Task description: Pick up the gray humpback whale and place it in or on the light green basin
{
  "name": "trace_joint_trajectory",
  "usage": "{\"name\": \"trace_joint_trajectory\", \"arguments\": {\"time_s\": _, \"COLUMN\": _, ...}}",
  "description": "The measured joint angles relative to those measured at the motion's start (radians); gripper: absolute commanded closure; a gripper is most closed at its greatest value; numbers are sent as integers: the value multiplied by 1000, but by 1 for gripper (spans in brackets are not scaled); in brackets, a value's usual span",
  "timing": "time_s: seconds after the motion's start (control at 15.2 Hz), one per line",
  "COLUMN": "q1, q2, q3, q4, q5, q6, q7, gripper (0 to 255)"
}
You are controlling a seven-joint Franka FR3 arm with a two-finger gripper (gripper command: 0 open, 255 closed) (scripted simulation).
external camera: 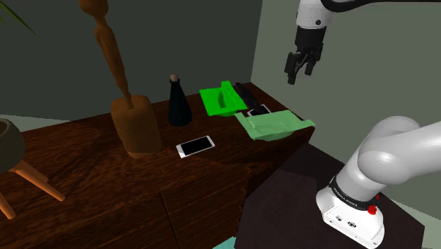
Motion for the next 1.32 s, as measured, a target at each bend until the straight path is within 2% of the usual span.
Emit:
{"name": "trace_joint_trajectory", "arguments": {"time_s": 0.07, "q1": 0, "q2": 0, "q3": 0, "q4": 0, "q5": 0, "q6": 0, "q7": 0, "gripper": 0}}
{"name": "trace_joint_trajectory", "arguments": {"time_s": 0.2, "q1": -5, "q2": 5, "q3": -11, "q4": -36, "q5": -7, "q6": 55, "q7": -4, "gripper": 0}}
{"name": "trace_joint_trajectory", "arguments": {"time_s": 0.59, "q1": -28, "q2": 77, "q3": -57, "q4": -156, "q5": -33, "q6": 326, "q7": -15, "gripper": 0}}
{"name": "trace_joint_trajectory", "arguments": {"time_s": 0.99, "q1": -52, "q2": 231, "q3": -109, "q4": -212, "q5": -56, "q6": 619, "q7": -30, "gripper": 0}}
{"name": "trace_joint_trajectory", "arguments": {"time_s": 1.32, "q1": -63, "q2": 387, "q3": -148, "q4": -218, "q5": -57, "q6": 850, "q7": -46, "gripper": 0}}
